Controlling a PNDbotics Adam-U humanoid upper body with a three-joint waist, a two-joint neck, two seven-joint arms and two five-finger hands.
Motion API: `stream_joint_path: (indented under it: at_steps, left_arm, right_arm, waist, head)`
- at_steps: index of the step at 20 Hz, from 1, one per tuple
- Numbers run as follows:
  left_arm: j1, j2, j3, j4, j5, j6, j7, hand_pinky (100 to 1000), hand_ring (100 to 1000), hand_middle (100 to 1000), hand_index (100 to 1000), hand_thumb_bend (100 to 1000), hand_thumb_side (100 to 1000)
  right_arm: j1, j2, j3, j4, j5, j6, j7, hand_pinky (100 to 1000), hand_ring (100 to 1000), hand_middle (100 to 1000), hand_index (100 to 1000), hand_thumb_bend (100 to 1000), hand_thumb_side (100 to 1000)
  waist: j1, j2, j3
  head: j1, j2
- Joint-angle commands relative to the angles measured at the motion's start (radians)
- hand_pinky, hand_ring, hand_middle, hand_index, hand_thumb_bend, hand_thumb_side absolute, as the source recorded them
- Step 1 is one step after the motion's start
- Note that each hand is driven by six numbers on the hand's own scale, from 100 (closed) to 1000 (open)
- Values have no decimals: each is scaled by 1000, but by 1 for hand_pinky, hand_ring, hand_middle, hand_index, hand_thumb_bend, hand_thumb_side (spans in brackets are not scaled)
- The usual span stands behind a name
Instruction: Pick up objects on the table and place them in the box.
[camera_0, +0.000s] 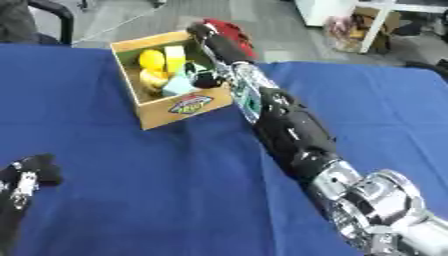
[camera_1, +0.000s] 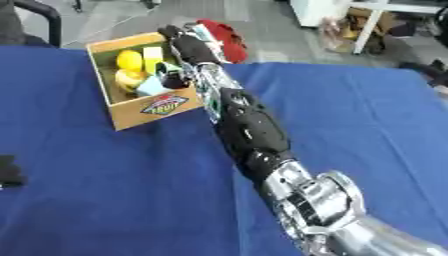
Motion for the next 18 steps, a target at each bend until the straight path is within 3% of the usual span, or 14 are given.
stream_joint_path:
  at_steps: [1,6,8,10,12,13,14,16,18]
  left_arm:
    - [-2,10,17,-13,0,-3,14,644,561,553,727,100,757]
    - [-2,21,45,-21,-8,-6,39,644,562,554,727,100,736]
    - [-4,26,61,-26,-11,-6,56,644,563,556,728,100,769]
    - [-5,30,72,-29,-13,-8,70,644,565,557,728,100,726]
    - [-2,34,82,-32,-14,-9,83,644,565,558,728,100,725]
    - [1,35,87,-32,-14,-10,89,644,566,558,728,100,725]
    - [3,35,90,-32,-13,-10,94,644,566,559,728,100,725]
    - [9,33,92,-31,-14,-11,100,644,569,561,728,100,729]
    - [15,31,93,-29,-14,-13,103,644,570,562,728,100,732]
  right_arm:
    - [23,-81,50,-142,-163,-68,11,780,801,920,1000,100,354]
    - [190,-181,102,-430,-486,-119,68,740,767,878,1000,100,439]
    - [281,-207,100,-548,-615,-114,90,730,757,857,1000,100,430]
    - [379,-218,83,-654,-720,-106,110,716,749,841,1000,100,467]
    - [470,-210,60,-736,-796,-104,127,703,737,821,1000,100,470]
    - [513,-202,48,-768,-824,-107,133,700,732,814,1000,100,394]
    - [548,-192,39,-793,-845,-110,140,693,721,802,993,100,470]
    - [621,-162,21,-831,-879,-115,153,669,657,744,970,100,470]
    - [677,-134,13,-858,-908,-118,172,664,649,732,959,100,470]
  waist:
    - [17,-30,-19]
    - [14,-35,-69]
    - [13,-38,-86]
    - [13,-42,-99]
    - [13,-45,-113]
    - [13,-46,-122]
    - [13,-46,-129]
    - [14,-49,-144]
    - [14,-49,-151]
  head:
    - [18,9]
    - [50,22]
    - [64,30]
    - [82,39]
    - [104,48]
    - [115,52]
    - [124,58]
    - [142,64]
    - [159,66]
